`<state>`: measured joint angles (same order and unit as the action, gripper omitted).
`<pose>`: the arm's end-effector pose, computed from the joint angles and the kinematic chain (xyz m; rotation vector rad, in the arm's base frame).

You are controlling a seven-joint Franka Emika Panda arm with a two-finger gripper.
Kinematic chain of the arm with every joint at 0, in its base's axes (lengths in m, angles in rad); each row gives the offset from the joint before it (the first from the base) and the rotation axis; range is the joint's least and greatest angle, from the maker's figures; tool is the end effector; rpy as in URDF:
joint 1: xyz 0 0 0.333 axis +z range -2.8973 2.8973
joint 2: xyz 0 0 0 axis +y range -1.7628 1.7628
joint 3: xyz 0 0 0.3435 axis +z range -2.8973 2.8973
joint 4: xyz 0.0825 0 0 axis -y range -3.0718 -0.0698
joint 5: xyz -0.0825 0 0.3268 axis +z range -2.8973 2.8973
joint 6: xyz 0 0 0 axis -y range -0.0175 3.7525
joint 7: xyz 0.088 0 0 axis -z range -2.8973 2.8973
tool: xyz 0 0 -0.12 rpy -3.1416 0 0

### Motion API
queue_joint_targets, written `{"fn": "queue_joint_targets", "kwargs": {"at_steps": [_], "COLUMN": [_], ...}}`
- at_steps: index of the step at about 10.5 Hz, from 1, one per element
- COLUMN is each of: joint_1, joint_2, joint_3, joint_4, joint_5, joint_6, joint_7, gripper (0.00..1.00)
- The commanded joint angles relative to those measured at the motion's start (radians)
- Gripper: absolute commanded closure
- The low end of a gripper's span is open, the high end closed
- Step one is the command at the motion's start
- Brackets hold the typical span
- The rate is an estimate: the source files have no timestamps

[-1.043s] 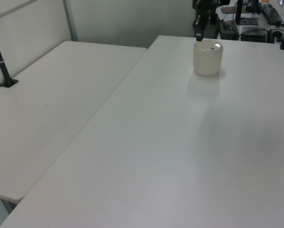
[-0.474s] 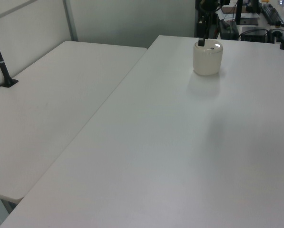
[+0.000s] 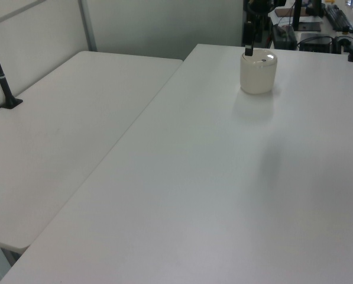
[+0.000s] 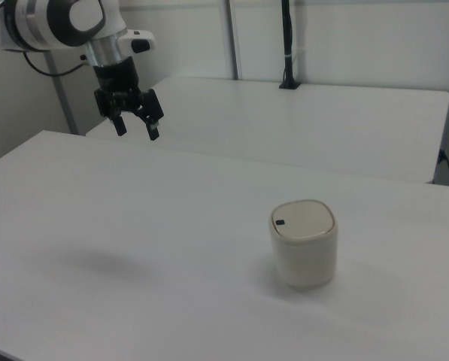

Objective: Close the trash bin

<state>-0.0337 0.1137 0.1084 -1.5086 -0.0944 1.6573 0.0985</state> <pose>0.5431 0.0262 0.6143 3.0622 -0.0279 0.0653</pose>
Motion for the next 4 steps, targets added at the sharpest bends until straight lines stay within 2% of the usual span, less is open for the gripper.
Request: {"fn": "queue_joint_targets", "kwargs": {"at_steps": [1,4], "joint_1": [0.136,0.138], "joint_2": [-0.052,-0.055], "joint_3": [-0.148,-0.147], "joint_4": [-0.031,-0.031], "joint_5": [0.021,0.022], "joint_6": [-0.03,-0.031], "joint_7": [0.046,0.052], "gripper": [0.0,0.0]}}
